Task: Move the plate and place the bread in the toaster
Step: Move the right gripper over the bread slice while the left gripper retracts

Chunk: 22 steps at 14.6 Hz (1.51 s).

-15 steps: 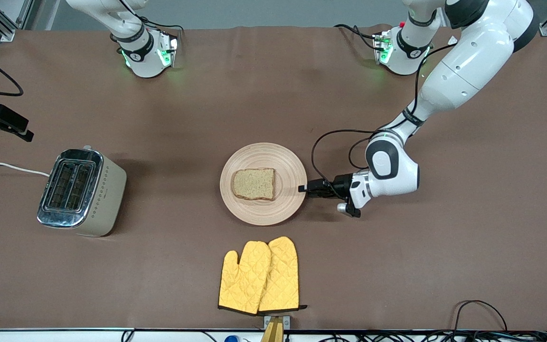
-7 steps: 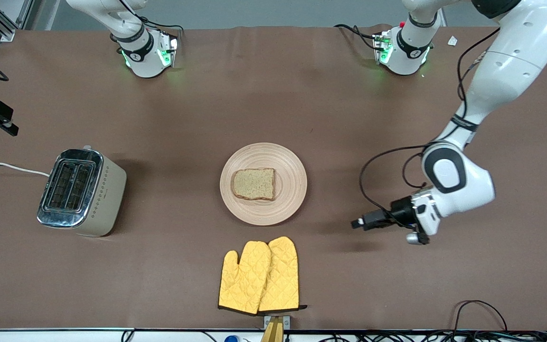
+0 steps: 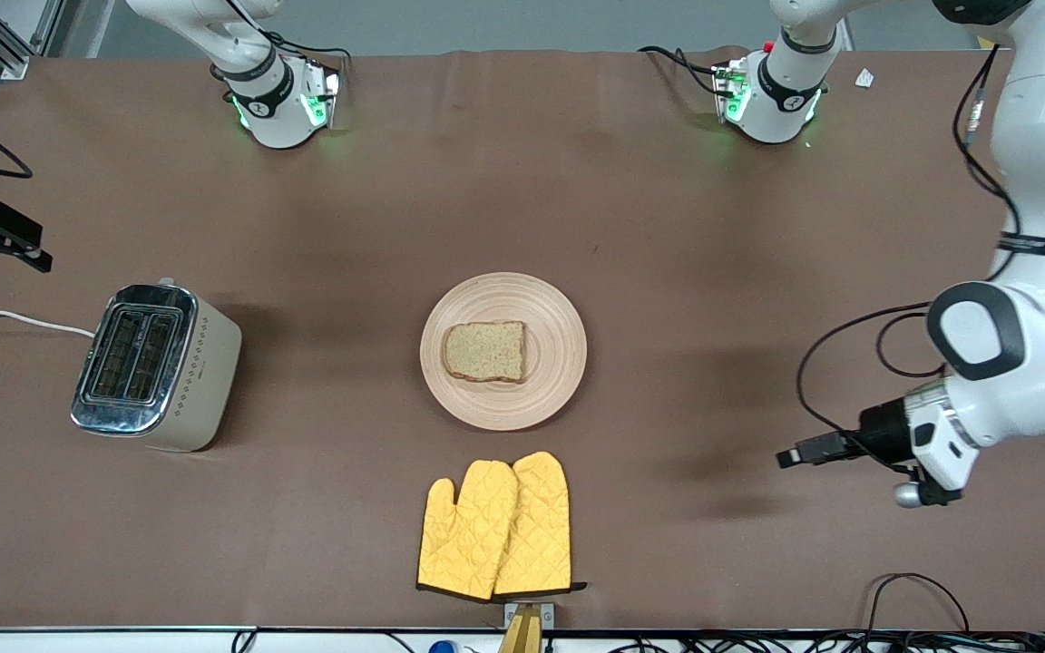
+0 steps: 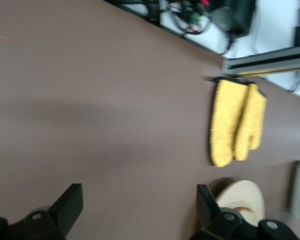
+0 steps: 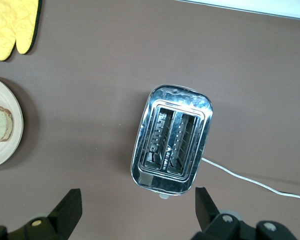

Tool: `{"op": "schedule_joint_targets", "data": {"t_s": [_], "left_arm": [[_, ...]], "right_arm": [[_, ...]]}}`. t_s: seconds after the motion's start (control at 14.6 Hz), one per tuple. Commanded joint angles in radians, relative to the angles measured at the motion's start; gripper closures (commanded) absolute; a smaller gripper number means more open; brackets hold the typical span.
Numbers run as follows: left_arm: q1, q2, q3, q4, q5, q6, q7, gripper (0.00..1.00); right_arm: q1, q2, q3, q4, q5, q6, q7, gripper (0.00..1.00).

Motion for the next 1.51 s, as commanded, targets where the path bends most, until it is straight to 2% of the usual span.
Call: {"op": "schedule_joint_targets", "data": {"t_s": [0.0,0.14,0.27,0.41,0.62,0.76,0.89,1.03,1.17,1.44], "left_arm": [[-0.009,-0.064,-0.005,0.031,0.139,-0.107,-0.155,0.00],[-0.010,-0.119,-0.003,0.031,0.191,-0.168,-0.178,0.00],[-0.010,-0.170,0.000,0.031,0.243,-0.246,-0.193,0.00],[-0.012,-0.219,-0.003,0.031,0.337,-0.335,-0.256,0.00],[-0.018,-0.308,0.000,0.026,0.382,-0.426,-0.264,0.00],[-0.047,-0.380,0.053,0.017,0.388,-0.481,-0.253,0.00],[-0.152,-0.458,0.174,0.016,0.386,-0.549,-0.250,0.00],[-0.248,-0.535,0.286,-0.015,0.373,-0.563,-0.246,0.00],[-0.273,-0.621,0.316,-0.073,0.365,-0.575,-0.244,0.00],[-0.289,-0.781,0.349,-0.214,0.293,-0.614,-0.229,0.00]], "right_arm": [[0.053,0.022,0.005,-0.013,0.003,0.001,0.006,0.00],[0.100,0.056,0.003,-0.010,0.055,0.015,0.070,0.00],[0.145,0.084,0.003,-0.009,0.131,0.019,0.238,0.00],[0.215,0.111,0.003,-0.009,0.136,0.050,0.346,0.00],[0.304,0.162,0.003,-0.009,0.136,0.113,0.486,0.00],[0.347,0.193,0.003,-0.009,0.136,0.150,0.538,0.00],[0.392,0.222,0.003,-0.013,0.136,0.182,0.578,0.00],[0.438,0.262,0.003,-0.014,0.136,0.225,0.613,0.00],[0.474,0.303,0.003,-0.016,0.138,0.262,0.656,0.00],[0.539,0.355,0.005,-0.117,0.141,0.468,0.704,0.00]]}}
